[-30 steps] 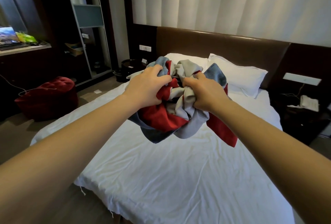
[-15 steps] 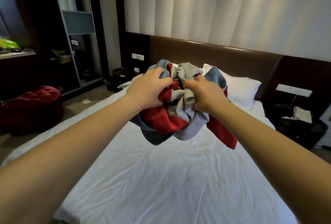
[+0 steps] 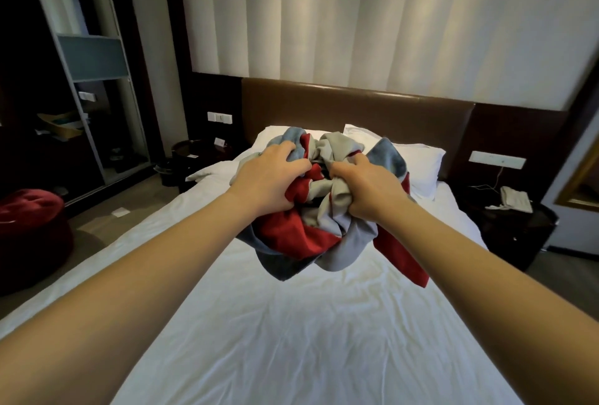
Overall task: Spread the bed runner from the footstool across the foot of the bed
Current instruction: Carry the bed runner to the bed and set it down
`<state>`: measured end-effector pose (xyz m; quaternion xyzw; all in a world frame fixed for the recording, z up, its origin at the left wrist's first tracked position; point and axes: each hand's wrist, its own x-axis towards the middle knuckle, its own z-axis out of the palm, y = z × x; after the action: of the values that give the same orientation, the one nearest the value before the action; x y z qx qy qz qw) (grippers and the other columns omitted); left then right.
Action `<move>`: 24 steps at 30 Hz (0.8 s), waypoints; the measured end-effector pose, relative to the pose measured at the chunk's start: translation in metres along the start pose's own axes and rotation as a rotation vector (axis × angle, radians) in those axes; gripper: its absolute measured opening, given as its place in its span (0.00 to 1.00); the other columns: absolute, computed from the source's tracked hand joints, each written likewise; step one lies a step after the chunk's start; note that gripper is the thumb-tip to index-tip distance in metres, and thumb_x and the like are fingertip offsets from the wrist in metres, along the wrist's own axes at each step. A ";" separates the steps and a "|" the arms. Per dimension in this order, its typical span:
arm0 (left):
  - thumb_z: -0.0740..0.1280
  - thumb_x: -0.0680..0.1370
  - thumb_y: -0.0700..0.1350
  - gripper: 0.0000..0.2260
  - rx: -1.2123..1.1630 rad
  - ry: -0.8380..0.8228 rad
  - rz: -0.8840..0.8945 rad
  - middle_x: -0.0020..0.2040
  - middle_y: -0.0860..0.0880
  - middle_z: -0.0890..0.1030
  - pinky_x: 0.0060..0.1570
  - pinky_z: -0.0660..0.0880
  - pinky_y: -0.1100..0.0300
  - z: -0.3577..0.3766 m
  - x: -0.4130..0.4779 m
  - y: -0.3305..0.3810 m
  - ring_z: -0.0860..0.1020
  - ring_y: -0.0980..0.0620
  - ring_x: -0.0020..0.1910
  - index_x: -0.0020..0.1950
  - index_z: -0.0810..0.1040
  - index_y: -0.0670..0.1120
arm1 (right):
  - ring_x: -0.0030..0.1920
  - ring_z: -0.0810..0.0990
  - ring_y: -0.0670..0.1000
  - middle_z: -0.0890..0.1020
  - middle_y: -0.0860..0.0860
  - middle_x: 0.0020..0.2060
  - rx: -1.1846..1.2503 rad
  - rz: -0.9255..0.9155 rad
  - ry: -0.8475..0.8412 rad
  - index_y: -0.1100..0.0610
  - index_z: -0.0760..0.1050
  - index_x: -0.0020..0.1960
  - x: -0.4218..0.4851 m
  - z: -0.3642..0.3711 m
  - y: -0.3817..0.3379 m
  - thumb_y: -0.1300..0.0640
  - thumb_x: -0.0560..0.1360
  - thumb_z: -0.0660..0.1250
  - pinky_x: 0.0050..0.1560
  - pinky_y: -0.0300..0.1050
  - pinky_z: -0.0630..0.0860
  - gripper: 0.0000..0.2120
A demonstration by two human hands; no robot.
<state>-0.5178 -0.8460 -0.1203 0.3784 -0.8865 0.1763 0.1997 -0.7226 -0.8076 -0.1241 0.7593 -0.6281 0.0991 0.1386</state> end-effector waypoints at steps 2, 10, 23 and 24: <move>0.72 0.66 0.51 0.22 -0.013 0.012 0.039 0.59 0.43 0.70 0.42 0.74 0.50 0.005 0.002 -0.017 0.70 0.42 0.58 0.59 0.72 0.52 | 0.43 0.75 0.59 0.69 0.55 0.51 0.008 0.041 0.002 0.46 0.66 0.58 0.008 0.004 -0.010 0.52 0.64 0.71 0.32 0.47 0.71 0.25; 0.72 0.66 0.52 0.21 -0.084 0.024 0.166 0.55 0.44 0.71 0.39 0.75 0.51 0.027 0.006 -0.081 0.71 0.43 0.53 0.56 0.72 0.53 | 0.41 0.75 0.59 0.69 0.55 0.51 -0.015 0.199 0.004 0.46 0.67 0.59 0.033 0.019 -0.056 0.54 0.65 0.70 0.31 0.45 0.68 0.24; 0.71 0.68 0.51 0.18 -0.174 -0.048 0.252 0.53 0.43 0.71 0.38 0.71 0.52 0.090 -0.010 -0.098 0.71 0.42 0.50 0.56 0.73 0.50 | 0.41 0.75 0.59 0.69 0.55 0.50 0.042 0.316 -0.062 0.47 0.67 0.60 0.027 0.083 -0.080 0.56 0.65 0.70 0.29 0.43 0.64 0.25; 0.70 0.68 0.51 0.18 -0.180 -0.066 0.247 0.52 0.44 0.70 0.38 0.72 0.52 0.099 -0.014 -0.097 0.71 0.42 0.50 0.56 0.73 0.50 | 0.40 0.75 0.59 0.69 0.55 0.50 0.054 0.317 -0.074 0.46 0.67 0.61 0.026 0.093 -0.081 0.56 0.65 0.69 0.29 0.43 0.63 0.25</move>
<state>-0.4582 -0.9466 -0.1964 0.2525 -0.9447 0.1068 0.1802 -0.6407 -0.8485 -0.2102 0.6573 -0.7418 0.1084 0.0777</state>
